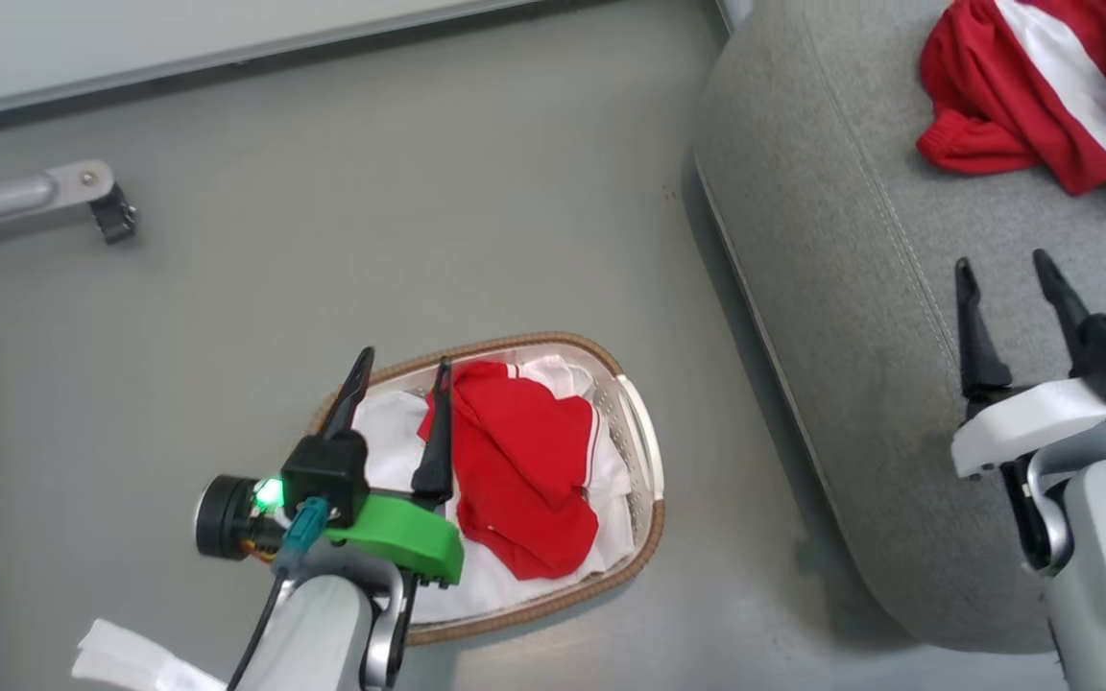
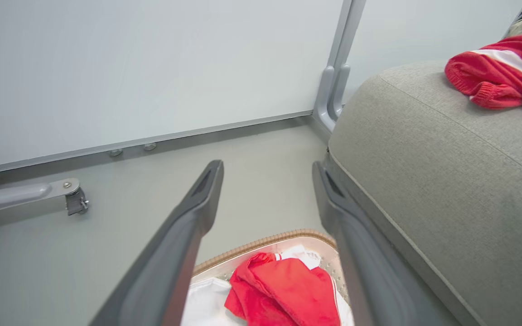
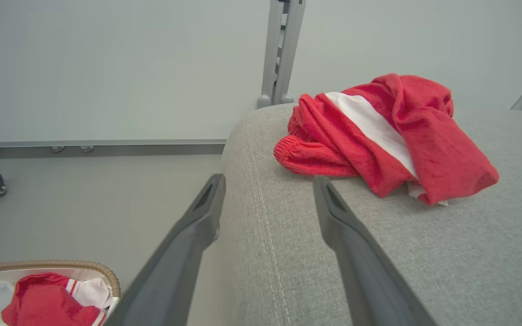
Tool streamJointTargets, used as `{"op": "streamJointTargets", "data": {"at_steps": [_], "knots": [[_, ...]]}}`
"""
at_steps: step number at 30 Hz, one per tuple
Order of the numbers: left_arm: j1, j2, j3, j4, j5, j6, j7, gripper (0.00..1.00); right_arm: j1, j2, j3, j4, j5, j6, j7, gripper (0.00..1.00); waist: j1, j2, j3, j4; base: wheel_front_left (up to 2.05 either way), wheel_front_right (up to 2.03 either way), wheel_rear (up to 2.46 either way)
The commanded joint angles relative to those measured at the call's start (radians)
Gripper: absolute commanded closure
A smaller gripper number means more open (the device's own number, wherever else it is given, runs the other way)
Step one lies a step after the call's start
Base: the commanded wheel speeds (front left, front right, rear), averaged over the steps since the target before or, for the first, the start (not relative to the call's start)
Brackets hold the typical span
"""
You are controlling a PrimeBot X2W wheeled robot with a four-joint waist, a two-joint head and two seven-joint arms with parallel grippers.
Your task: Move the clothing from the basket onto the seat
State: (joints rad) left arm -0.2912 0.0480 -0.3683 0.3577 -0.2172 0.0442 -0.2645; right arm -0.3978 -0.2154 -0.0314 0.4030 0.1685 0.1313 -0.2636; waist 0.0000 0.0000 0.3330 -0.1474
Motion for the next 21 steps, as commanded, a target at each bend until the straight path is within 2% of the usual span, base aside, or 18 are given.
{"op": "streamJointTargets", "data": {"at_steps": [1, 11, 21], "knots": [[0.03, 0.005, 0.02, -0.007, 0.001, 0.003, 0.0, 0.0, 0.021, 0.009, 0.011, -0.02, 0.001, -0.001, -0.001, 0.0, 0.0, 0.0, -0.064, 0.052, 0.0, 0.0, 0.0], [0.121, 0.005, 0.147, -0.052, 0.005, 0.021, 0.0, 0.0, 0.082, 0.081, 0.018, -0.103, 0.007, -0.001, -0.001, 0.0, 0.0, 0.0, -0.135, 0.127, 0.0, 0.0, 0.0], [0.235, 0.004, 0.229, -0.074, 0.014, -0.006, 0.0, 0.0, 0.184, 0.11, 0.023, -0.112, -0.007, -0.001, -0.001, 0.0, 0.0, 0.0, -0.239, 0.165, 0.0, 0.0, 0.0]]}}
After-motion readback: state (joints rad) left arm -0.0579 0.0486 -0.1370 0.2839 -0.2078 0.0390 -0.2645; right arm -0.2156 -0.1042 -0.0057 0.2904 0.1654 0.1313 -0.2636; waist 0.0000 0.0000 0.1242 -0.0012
